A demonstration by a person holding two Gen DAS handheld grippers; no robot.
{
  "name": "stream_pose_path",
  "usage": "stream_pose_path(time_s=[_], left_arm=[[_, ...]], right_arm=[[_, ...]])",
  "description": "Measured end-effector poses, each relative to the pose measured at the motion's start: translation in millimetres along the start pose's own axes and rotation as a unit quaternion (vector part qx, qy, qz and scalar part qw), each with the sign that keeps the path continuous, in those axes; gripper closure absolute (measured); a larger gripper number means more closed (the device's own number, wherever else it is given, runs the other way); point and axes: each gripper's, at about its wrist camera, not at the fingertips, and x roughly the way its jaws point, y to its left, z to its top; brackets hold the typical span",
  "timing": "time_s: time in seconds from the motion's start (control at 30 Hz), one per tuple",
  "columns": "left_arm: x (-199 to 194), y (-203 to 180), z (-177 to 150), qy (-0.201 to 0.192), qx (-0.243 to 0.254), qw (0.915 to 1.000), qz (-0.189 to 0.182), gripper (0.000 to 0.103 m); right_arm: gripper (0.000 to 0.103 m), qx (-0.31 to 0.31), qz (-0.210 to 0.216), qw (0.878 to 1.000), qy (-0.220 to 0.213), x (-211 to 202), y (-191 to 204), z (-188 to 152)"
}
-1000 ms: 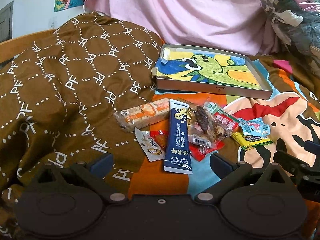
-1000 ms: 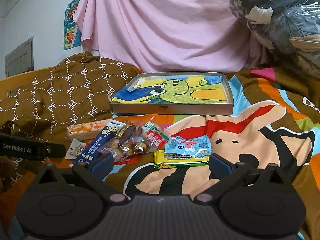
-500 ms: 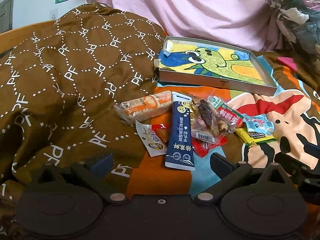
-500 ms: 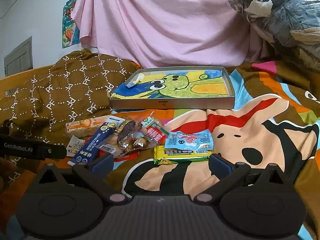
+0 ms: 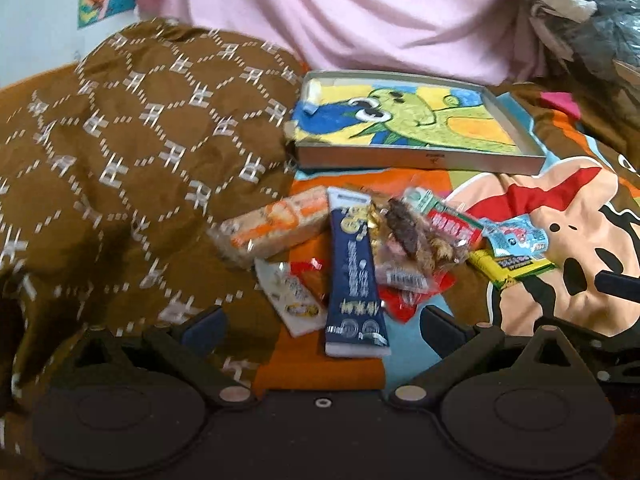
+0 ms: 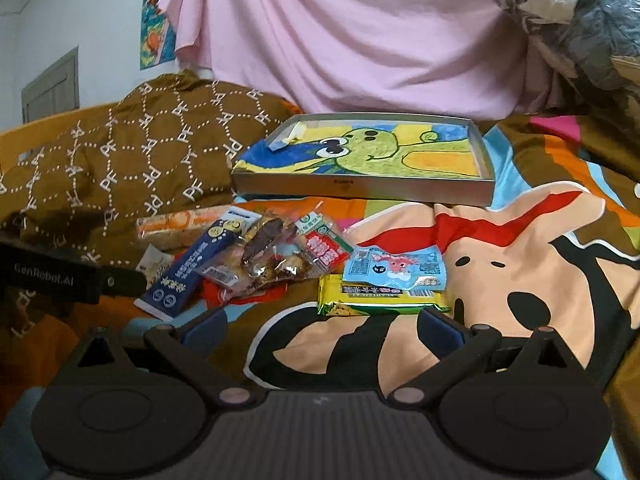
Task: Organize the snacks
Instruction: 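Grasp the blue Ca tube with left tool while right tool grasps dried-meat pack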
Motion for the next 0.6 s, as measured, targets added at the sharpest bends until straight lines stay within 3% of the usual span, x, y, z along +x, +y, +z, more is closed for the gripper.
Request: stream_pose_path(time_s=[0.27, 0.47, 0.6], left_arm=[[41, -16, 29, -0.022, 0.097, 0.9951, 0.003, 0.001], [61, -23, 42, -0.043, 0.076, 0.9957, -0.029, 0.001], [71, -20, 41, -0.035, 0.073, 0.9957, -0.044, 0.001]], right_arm=[[0.0, -0.011, 0.032, 0.999, 0.029, 8, -11, 14], [0.0, -0.048, 0.035, 0.997, 0.043, 21, -17, 30], [0.0, -0.078, 0.025, 0.996, 0.044, 37, -18, 43]])
